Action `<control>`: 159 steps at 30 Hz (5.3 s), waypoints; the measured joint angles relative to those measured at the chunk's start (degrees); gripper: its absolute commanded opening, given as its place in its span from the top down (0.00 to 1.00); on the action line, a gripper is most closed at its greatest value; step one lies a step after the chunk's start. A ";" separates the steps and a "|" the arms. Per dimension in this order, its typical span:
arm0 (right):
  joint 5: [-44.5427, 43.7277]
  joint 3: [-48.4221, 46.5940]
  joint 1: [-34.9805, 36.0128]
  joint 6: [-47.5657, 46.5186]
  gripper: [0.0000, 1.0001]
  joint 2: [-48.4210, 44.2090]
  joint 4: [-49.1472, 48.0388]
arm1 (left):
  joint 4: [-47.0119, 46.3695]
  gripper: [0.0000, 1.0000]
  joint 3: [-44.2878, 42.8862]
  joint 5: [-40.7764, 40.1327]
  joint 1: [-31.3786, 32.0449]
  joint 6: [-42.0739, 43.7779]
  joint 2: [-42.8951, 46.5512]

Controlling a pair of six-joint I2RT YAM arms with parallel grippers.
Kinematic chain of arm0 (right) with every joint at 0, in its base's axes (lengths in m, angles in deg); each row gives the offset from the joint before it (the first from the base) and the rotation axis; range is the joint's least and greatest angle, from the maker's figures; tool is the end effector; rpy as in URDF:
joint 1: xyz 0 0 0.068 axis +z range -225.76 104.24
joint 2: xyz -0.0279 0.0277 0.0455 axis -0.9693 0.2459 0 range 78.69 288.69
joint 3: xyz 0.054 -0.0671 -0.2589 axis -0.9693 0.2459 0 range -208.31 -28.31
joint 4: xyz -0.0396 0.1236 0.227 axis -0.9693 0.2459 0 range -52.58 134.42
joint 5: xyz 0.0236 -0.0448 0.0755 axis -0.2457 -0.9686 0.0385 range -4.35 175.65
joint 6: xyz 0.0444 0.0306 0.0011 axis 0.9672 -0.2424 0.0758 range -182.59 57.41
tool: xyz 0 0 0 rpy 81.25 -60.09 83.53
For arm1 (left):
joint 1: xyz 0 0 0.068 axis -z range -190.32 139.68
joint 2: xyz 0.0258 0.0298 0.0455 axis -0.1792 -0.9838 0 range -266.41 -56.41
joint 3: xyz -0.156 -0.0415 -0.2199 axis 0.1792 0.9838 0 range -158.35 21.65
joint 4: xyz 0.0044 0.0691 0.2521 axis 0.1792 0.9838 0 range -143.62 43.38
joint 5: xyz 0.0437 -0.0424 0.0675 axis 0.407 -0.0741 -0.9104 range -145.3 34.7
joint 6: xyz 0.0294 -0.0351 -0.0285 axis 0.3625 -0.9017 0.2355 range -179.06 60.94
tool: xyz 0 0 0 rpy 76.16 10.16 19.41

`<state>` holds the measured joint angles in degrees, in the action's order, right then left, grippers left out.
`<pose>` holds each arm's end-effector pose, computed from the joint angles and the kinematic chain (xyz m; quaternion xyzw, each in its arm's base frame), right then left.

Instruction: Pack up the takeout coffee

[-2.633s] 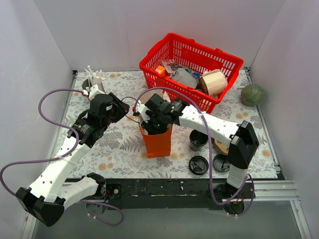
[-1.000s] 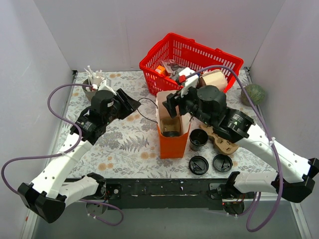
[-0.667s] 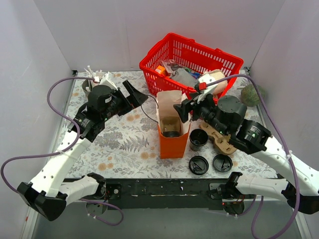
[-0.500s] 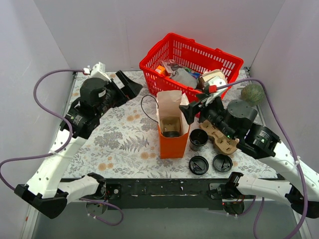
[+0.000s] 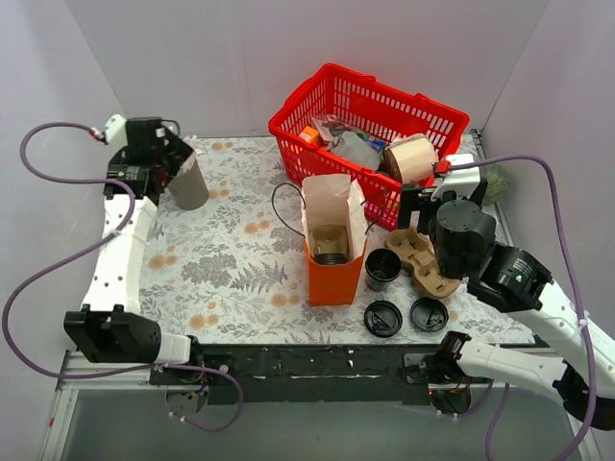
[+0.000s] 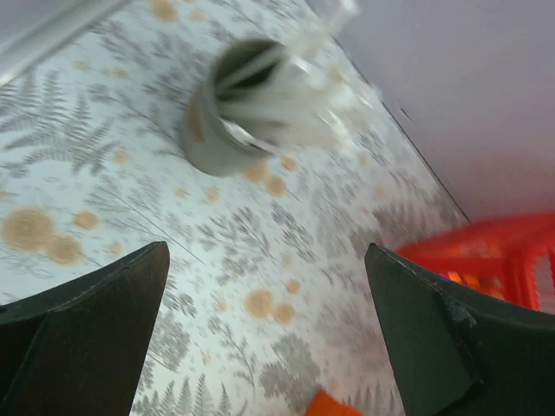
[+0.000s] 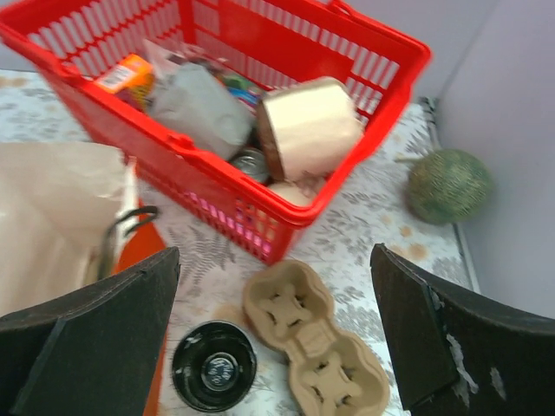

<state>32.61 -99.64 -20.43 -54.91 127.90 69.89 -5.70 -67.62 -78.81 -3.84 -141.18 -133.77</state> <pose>0.1064 0.1036 0.4441 -0.0161 0.7442 0.0071 0.6678 0.2757 -0.0170 0.4177 -0.6079 0.6324 -0.1805 0.4448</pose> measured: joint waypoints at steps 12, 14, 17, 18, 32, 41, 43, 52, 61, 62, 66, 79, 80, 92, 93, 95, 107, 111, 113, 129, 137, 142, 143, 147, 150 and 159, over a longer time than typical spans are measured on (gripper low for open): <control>2.84 12.90 -18.45 1.68 0.02 1.14 -0.94 | -5.20 0.02 4.31 8.04 -17.57 0.33 -9.29; 3.13 13.60 -19.21 1.66 0.03 1.09 -1.36 | -6.54 0.05 4.46 9.35 -17.66 0.20 -10.34; 3.50 14.47 -19.37 1.55 0.03 1.03 -2.43 | -8.31 0.20 4.42 10.97 -17.79 -0.22 -11.52; 3.61 14.75 -19.37 1.55 0.03 1.03 -2.80 | -8.81 0.27 4.35 11.43 -17.81 -0.37 -12.07; 3.93 15.96 -19.50 1.14 0.04 1.07 -4.63 | -10.67 0.60 3.91 16.48 -17.94 -1.70 -16.94; 4.26 15.98 -19.65 1.07 0.04 1.97 -5.57 | -10.64 0.86 3.23 17.35 -17.94 -1.64 -17.14; 4.35 15.98 -19.65 1.05 0.04 2.03 -5.64 | -10.60 0.93 2.95 17.38 -17.94 -1.62 -17.14; 4.37 15.98 -19.65 0.87 0.04 2.21 -5.64 | -6.67 1.00 -4.79 16.04 -17.94 -0.74 -17.62; 4.66 15.98 -19.65 -0.09 0.03 2.19 -5.66 | -0.44 1.00 -14.34 11.43 -17.94 3.15 -16.46; 4.81 16.00 -19.65 -0.20 0.04 2.16 -5.66 | 0.35 1.00 -15.23 10.78 -17.94 3.72 -15.80; 5.22 16.02 -19.65 -0.59 0.04 1.92 -5.77 | 1.16 1.00 -17.97 9.42 -17.94 6.03 -11.19; 5.42 16.61 -19.65 -1.27 0.03 -1.22 -7.54 | -2.86 1.00 -32.04 23.28 -18.03 8.46 0.72; 5.42 16.72 -19.65 -1.31 0.04 -1.33 -7.63 | -4.31 1.00 -31.17 27.43 -18.08 8.17 1.38; 6.78 16.81 -19.65 -1.53 0.03 -1.40 -8.28 | -18.64 1.00 -19.19 70.23 -1.22 -1.22 -3.89; 6.88 16.81 -19.65 -1.55 0.04 -1.40 -8.28 | -18.53 1.00 -19.10 71.32 1.31 -1.36 -4.57; 6.99 16.81 -19.65 -1.60 0.04 -1.40 -8.28 | -18.27 1.00 -18.62 73.72 6.01 -1.84 -5.49; 8.35 16.83 -19.65 -1.64 0.04 -0.63 -8.46 | -12.74 1.00 -15.06 76.91 8.37 -0.98 -4.11; 8.44 16.85 -19.65 -1.64 0.04 -0.35 -8.48 | -9.46 1.00 -13.79 74.97 9.94 0.57 -3.85; 8.44 16.85 -19.65 -1.64 0.04 -0.35 -8.48 | -7.67 1.00 -13.57 73.00 11.91 1.25 -4.28; 8.68 16.87 -19.65 -1.66 0.04 0.35 -8.52 | 0.72 1.00 -19.39 49.88 28.13 5.95 -19.78; 8.90 16.87 -19.65 -1.68 0.03 0.35 -8.52 | 2.32 0.36 -22.49 41.53 28.70 7.58 -20.83; 8.90 16.90 -19.65 -1.68 0.02 0.42 -8.52 | 3.56 0.02 -23.87 40.24 28.89 8.72 -22.43; 8.90 16.90 -19.65 -1.70 0.02 0.42 -8.52 | 3.80 0.02 -23.98 40.15 28.89 8.90 -22.58; 8.81 16.87 -19.65 -1.68 0.02 0.42 -8.52 | 5.42 0.02 -25.90 39.30 28.89 9.18 -22.71; 8.61 16.90 -19.65 -1.66 0.02 0.48 -8.50 | 5.92 0.02 -29.92 38.36 28.89 9.31 -22.73; 8.59 16.48 -19.65 -1.42 0.02 1.22 -7.54 | 3.26 0.02 -35.08 23.41 29.07 9.29 -16.22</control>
<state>41.20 -83.16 -40.08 -56.33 129.12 62.35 -2.44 -102.70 -55.40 25.23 -131.89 -149.99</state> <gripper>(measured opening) 0.981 0.981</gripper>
